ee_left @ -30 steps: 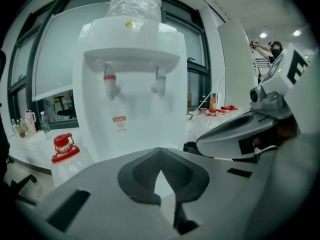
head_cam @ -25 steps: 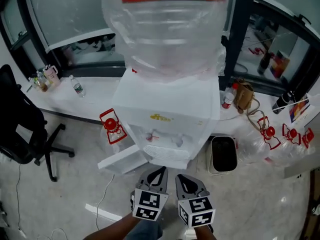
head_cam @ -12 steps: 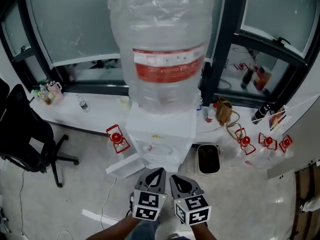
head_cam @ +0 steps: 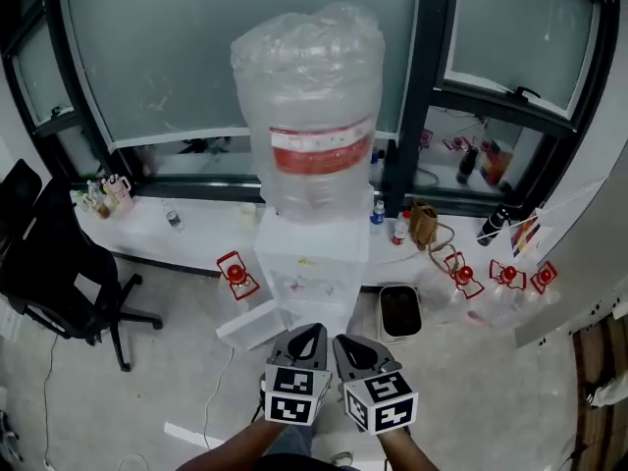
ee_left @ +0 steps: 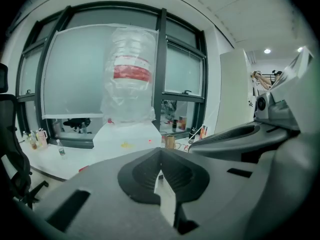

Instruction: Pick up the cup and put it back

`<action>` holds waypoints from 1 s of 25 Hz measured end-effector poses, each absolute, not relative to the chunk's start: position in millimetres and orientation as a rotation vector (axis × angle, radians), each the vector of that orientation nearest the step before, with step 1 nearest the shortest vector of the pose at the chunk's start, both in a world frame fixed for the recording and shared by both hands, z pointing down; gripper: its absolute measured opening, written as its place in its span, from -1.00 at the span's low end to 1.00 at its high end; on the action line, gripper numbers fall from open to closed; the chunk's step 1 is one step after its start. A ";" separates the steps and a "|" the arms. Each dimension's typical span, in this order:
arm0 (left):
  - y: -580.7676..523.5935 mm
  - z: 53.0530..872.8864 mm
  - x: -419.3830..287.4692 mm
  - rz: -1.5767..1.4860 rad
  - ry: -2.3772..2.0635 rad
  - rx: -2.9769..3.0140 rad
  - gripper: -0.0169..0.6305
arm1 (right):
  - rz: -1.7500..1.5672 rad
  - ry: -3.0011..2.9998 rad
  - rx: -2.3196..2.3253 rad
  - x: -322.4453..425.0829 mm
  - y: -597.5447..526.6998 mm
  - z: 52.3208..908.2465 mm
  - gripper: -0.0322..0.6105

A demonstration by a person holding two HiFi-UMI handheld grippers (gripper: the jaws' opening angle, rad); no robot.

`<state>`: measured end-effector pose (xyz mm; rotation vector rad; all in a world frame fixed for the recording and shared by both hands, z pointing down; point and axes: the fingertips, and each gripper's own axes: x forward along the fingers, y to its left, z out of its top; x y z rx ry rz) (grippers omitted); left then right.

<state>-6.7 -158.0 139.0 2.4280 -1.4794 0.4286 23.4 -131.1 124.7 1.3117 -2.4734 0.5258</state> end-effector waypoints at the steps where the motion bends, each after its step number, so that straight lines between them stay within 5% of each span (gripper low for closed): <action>1: -152.2 135.8 -6.9 0.424 -1.481 2.426 -0.91 | 0.511 -2.473 1.313 23.6 -125.9 121.9 -0.83; 25: -78.6 111.2 27.8 0.366 -1.458 2.508 -0.91 | 0.378 -2.488 1.367 57.5 -66.0 88.0 -0.83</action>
